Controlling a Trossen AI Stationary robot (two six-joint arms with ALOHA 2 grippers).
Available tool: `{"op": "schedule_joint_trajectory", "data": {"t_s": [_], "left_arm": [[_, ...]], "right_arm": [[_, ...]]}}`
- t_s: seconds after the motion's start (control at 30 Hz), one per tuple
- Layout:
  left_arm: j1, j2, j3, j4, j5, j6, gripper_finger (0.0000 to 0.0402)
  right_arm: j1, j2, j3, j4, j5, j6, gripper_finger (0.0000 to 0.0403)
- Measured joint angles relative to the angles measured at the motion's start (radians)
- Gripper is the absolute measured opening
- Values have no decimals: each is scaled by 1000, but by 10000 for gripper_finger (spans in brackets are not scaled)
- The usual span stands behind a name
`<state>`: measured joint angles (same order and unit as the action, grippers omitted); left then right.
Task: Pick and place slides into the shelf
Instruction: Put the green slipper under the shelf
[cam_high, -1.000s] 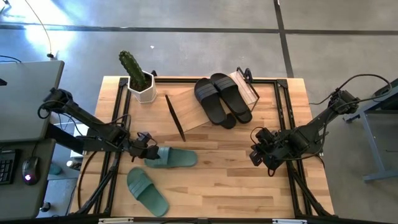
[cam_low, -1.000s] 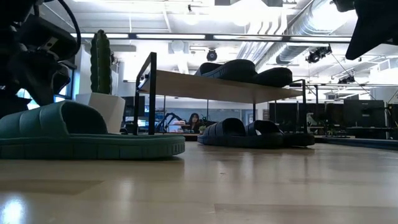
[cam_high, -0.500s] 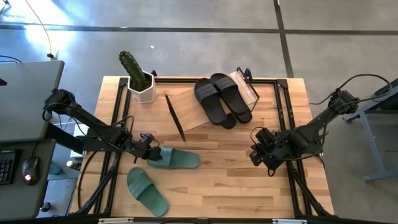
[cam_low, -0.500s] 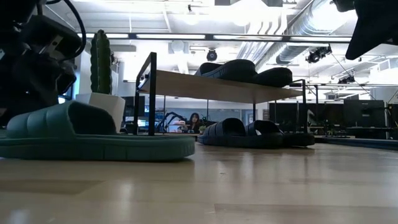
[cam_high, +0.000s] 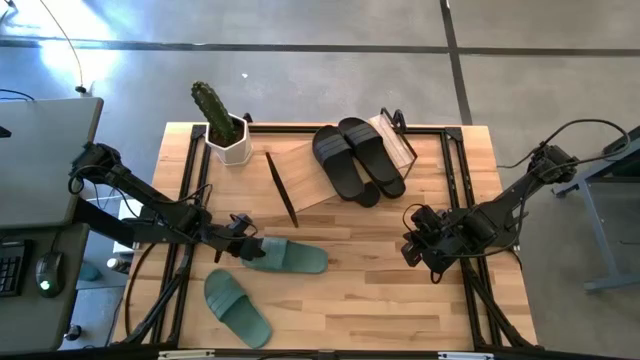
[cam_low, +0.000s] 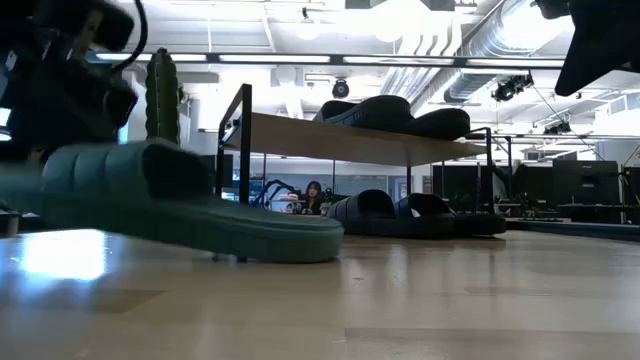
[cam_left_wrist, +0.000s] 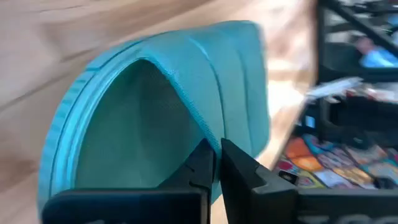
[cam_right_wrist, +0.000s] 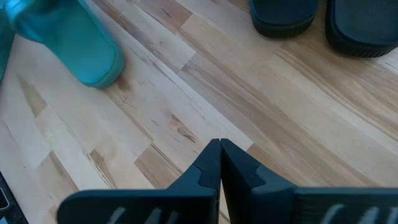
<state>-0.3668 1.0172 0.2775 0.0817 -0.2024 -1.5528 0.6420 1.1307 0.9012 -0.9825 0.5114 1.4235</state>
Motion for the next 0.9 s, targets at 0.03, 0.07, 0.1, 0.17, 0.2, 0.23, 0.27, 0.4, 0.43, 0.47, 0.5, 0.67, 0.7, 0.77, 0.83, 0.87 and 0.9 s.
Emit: {"op": "schedule_joint_trajectory", "data": {"t_s": [0.03,0.07,0.1,0.17,0.2,0.23,0.27,0.4,0.43,0.47,0.5,0.67,0.7,0.77,0.83,0.87,0.9], "left_arm": [[0,0,0,30,0,21,6],[0,0,0,62,0,39,4],[0,0,0,95,2,56,4],[0,0,0,161,20,92,3],[0,0,0,187,30,107,3],[0,0,0,209,42,114,2],[0,0,0,230,57,120,2],[-1,0,10,295,99,143,2],[-1,0,19,296,101,147,2],[-1,0,29,299,101,158,1],[-1,0,40,306,101,173,1],[0,0,117,312,85,252,1],[0,0,131,311,85,264,1],[0,0,154,312,86,271,0],[0,0,172,312,86,266,0],[0,0,181,311,89,265,0],[0,0,190,311,96,264,0]], "right_arm": [[0,0,0,0,0,0,0],[0,0,0,0,0,0,0],[0,0,0,0,0,0,0],[0,0,0,0,-1,0,0],[0,0,0,0,-1,0,0],[0,0,0,0,-3,0,0],[0,0,0,0,-9,0,0],[0,0,0,1,-30,22,0],[0,0,0,1,-41,38,0],[0,0,0,5,-55,47,0],[0,0,0,17,-69,55,0],[23,-7,0,207,-78,-103,0],[32,-6,0,265,-58,-172,0],[47,-6,0,372,-17,-330,0],[53,-6,0,471,13,-491,0],[53,-6,0,513,19,-567,0],[53,-6,0,549,27,-634,0]]}}
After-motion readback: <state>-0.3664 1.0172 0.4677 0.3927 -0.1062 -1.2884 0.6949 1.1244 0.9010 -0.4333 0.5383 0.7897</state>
